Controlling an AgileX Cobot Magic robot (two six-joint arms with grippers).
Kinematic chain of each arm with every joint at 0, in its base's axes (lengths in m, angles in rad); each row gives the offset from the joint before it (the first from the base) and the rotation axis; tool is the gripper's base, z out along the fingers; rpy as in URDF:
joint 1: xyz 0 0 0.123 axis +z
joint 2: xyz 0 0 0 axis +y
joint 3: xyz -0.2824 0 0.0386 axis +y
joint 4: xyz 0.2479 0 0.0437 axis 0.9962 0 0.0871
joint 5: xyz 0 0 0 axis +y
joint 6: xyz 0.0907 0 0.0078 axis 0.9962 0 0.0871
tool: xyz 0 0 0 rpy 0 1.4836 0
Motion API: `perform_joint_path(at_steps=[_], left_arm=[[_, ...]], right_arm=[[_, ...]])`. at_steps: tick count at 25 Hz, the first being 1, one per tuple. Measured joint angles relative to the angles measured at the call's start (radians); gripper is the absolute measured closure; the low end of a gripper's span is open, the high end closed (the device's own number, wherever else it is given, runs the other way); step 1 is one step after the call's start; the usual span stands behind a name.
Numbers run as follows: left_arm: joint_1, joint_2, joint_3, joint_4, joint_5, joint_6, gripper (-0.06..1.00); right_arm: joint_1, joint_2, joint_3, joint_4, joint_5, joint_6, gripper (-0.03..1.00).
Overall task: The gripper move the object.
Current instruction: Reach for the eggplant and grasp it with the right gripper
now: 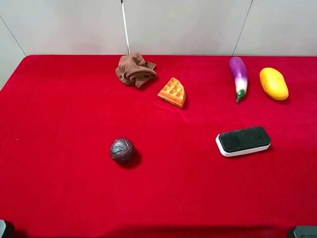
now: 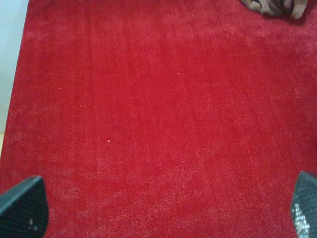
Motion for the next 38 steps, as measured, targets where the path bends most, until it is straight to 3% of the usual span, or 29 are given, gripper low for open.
perform_joint_path(at_steps=[38], left_arm=[[0.000,0.000,0.000,0.000,0.000,0.000,-0.03]], right_arm=[[0.000,0.990,-0.633,-0.073,0.012,-0.100,0.27]])
